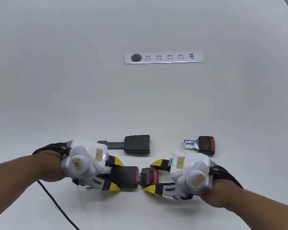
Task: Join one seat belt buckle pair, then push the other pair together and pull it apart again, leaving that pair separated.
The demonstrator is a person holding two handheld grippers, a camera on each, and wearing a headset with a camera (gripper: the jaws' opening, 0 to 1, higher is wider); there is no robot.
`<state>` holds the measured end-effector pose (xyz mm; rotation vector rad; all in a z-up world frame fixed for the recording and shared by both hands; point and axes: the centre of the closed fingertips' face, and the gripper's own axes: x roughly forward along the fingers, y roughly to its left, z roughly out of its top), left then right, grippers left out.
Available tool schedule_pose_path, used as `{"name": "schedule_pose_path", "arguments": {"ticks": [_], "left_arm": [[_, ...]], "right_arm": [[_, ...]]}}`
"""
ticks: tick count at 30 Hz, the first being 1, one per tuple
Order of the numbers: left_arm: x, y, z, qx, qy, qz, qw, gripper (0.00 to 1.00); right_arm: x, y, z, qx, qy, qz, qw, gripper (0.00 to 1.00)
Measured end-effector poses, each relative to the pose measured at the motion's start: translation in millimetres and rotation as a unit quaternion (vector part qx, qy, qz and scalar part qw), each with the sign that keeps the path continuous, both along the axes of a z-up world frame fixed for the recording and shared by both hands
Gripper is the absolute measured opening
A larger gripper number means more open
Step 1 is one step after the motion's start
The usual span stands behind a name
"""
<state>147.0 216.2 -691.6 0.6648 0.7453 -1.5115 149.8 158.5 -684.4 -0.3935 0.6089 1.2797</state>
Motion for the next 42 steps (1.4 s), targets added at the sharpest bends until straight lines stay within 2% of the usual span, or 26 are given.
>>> {"name": "schedule_pose_path", "arguments": {"ticks": [11, 20, 42], "left_arm": [[-0.1, -1.1, -0.7, 0.0, 0.001, -0.001, 1.0, 0.33], [-0.4, -2.1, -0.5, 0.002, 0.002, -0.002, 1.0, 0.33], [-1.1, -6.3, 0.5, 0.038, -0.011, -0.013, 0.9991, 0.34]], "right_arm": [[-1.7, -0.5, 4.5, 0.002, 0.001, 0.001, 1.0, 0.34], [-0.4, -2.5, 1.2, 0.008, 0.006, -0.008, 0.9999, 0.35], [1.6, -4.8, -6.3, -0.006, 0.011, -0.012, 0.9998, 0.36]]}}
